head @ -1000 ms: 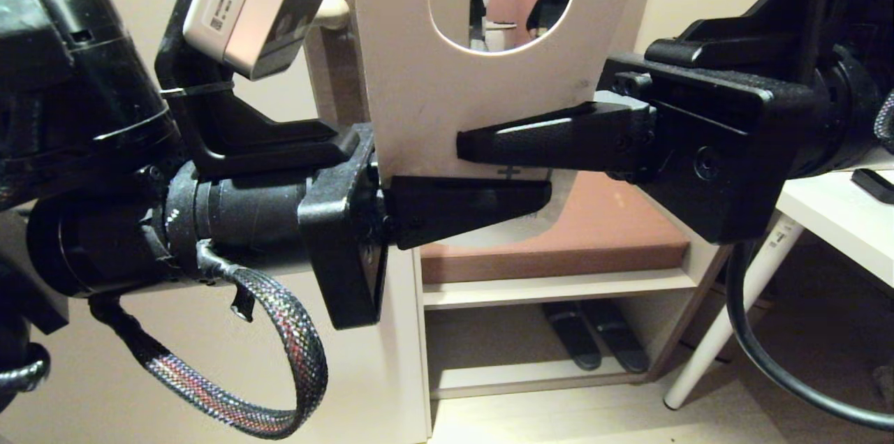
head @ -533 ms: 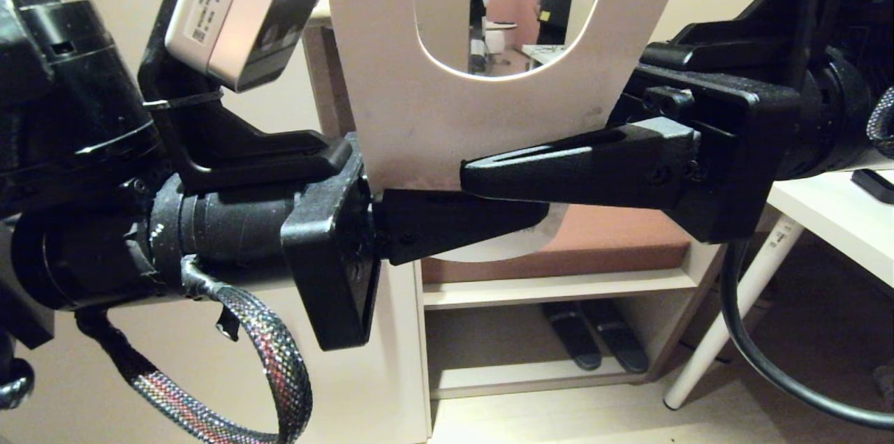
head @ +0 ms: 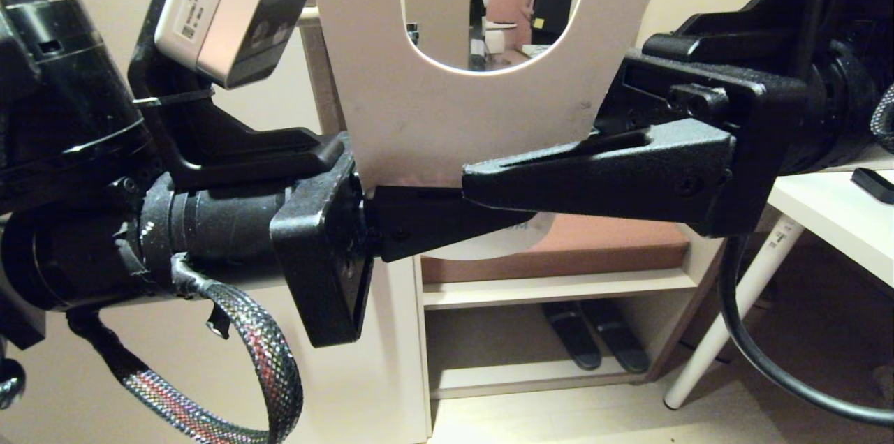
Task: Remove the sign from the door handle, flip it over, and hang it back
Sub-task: Hand it to the other hand
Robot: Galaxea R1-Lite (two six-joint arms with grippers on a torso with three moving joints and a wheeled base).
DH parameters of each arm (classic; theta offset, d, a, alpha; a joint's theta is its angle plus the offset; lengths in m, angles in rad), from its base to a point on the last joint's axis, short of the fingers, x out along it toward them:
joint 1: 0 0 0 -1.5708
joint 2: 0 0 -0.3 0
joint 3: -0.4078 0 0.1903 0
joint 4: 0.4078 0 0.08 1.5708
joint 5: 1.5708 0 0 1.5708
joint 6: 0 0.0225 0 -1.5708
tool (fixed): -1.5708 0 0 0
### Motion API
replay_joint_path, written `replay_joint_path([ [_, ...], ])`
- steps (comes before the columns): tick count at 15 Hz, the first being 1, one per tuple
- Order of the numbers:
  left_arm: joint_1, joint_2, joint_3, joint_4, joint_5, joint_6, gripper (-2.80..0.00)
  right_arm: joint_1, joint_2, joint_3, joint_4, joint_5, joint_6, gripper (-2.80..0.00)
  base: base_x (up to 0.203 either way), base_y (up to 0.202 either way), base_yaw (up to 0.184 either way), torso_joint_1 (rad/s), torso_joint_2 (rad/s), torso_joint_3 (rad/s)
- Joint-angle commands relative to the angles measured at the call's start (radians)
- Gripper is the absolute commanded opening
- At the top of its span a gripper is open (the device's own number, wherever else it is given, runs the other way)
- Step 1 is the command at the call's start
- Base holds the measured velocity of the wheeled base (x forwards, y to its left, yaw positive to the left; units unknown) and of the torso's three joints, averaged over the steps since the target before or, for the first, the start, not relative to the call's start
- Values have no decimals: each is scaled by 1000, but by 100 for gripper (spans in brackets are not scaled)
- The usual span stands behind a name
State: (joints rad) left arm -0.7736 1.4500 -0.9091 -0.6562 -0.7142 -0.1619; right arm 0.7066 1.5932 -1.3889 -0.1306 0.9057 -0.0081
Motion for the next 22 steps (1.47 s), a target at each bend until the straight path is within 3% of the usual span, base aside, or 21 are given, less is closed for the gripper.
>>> replay_joint_path([
  [1, 5, 1, 1, -3, -4, -2, -280, 1, 1, 10, -37, 5, 0, 0, 0, 0, 0, 0, 0, 0],
  [10, 40, -2, 3, -3, -2, -2, -280, -2, -35, 11, -41, 4, 0, 0, 0, 0, 0, 0, 0, 0],
  [15, 47, -3, 4, -3, -2, -2, -280, -53, -81, 17, -41, 4, 3, 0, 0, 0, 0, 0, 0, 0],
  [18, 62, -2, 4, -3, -2, -1, -280, -67, -105, 21, -71, 4, 80, 0, 0, 0, 0, 0, 0, 0],
  [22, 66, -2, 6, -3, -2, -2, -280, -96, -123, 44, -106, 4, 103, 0, 0, 0, 0, 0, 0, 0],
])
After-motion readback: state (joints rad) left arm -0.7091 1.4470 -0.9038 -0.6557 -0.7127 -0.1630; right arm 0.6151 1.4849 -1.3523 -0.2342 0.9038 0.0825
